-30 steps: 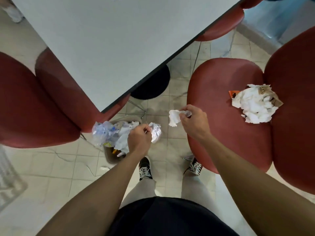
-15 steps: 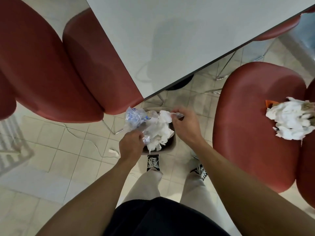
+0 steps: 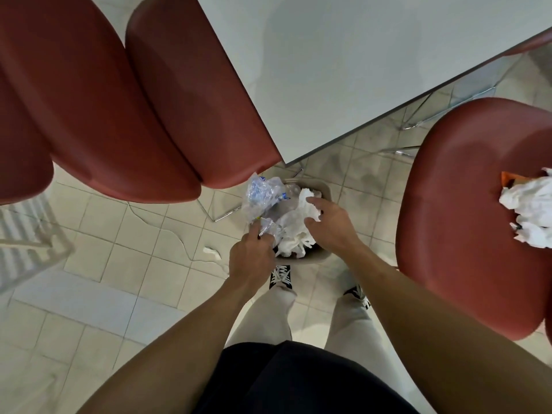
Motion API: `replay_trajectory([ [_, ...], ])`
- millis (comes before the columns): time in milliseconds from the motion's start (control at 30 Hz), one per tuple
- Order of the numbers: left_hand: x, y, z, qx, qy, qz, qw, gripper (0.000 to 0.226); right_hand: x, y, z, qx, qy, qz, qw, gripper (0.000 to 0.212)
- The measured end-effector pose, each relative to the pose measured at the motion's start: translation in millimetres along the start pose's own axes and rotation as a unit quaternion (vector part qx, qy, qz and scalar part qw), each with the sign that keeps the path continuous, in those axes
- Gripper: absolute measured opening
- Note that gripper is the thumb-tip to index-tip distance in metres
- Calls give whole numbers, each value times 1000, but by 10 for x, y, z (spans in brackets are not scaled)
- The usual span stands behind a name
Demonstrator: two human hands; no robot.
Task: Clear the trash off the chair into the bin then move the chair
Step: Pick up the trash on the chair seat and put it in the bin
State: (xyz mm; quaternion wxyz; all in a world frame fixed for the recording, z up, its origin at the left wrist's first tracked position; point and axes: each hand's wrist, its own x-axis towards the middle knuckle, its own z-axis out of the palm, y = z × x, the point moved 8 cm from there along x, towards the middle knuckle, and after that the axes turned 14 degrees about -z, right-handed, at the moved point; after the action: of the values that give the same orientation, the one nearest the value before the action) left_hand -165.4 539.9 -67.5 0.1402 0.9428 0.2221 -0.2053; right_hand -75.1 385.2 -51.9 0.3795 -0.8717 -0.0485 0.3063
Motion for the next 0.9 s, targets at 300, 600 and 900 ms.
replay_trajectory([
  [300, -4, 556, -319, -74, 46, 37, 996, 15, -159, 123, -480, 10, 62, -9, 998, 48],
  [600, 6, 1687, -416, -20, 26, 95, 995, 25, -505, 728, -1179, 46, 118, 23, 992, 50],
  [900, -155, 3101, -201, 16, 9, 187, 982, 28, -933, 1646, -2021, 57, 174, 75, 980, 50],
])
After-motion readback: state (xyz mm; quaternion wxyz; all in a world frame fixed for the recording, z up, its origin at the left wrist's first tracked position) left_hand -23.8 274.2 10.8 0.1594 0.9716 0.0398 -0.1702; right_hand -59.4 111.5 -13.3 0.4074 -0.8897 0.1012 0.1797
